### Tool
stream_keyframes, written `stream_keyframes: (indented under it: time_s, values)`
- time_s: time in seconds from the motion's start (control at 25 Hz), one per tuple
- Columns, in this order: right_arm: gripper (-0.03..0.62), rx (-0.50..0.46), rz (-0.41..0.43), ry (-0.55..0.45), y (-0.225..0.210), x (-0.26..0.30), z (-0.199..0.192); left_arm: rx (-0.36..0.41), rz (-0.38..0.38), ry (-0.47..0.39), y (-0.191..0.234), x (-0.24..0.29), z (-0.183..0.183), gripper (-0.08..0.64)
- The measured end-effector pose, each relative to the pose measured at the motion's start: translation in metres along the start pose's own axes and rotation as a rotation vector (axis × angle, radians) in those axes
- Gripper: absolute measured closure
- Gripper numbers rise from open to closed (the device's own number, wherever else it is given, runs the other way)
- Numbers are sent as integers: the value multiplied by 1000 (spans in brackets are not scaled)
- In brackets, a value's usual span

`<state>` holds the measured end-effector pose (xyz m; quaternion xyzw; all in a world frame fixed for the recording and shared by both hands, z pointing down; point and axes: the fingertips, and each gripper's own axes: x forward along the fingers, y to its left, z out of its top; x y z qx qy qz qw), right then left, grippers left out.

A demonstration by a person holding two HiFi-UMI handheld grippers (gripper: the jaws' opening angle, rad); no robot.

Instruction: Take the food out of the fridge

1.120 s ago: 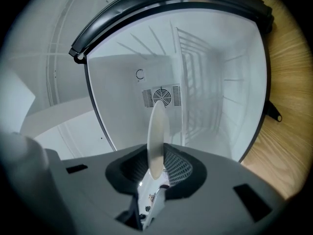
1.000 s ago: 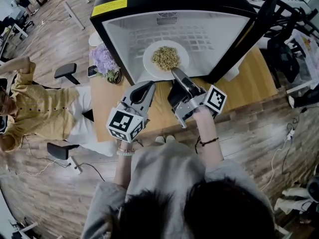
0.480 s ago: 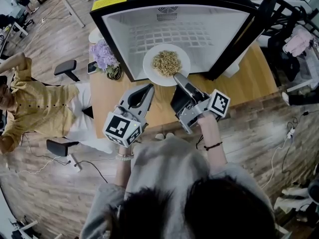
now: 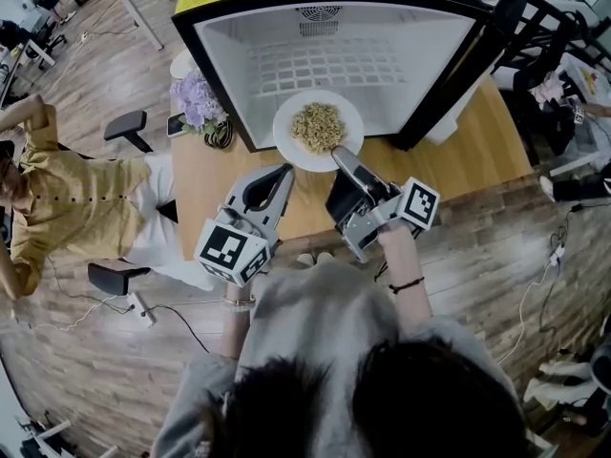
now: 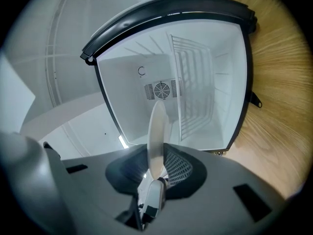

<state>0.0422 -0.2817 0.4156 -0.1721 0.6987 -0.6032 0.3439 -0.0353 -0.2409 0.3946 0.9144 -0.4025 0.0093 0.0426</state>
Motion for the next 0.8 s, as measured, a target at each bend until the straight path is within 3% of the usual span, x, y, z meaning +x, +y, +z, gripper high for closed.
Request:
stream_keyframes:
  time_s: [0.8]
  values:
    - [515,-4,7,-18,2,3,14,6,-14,-5,0,13,1,552]
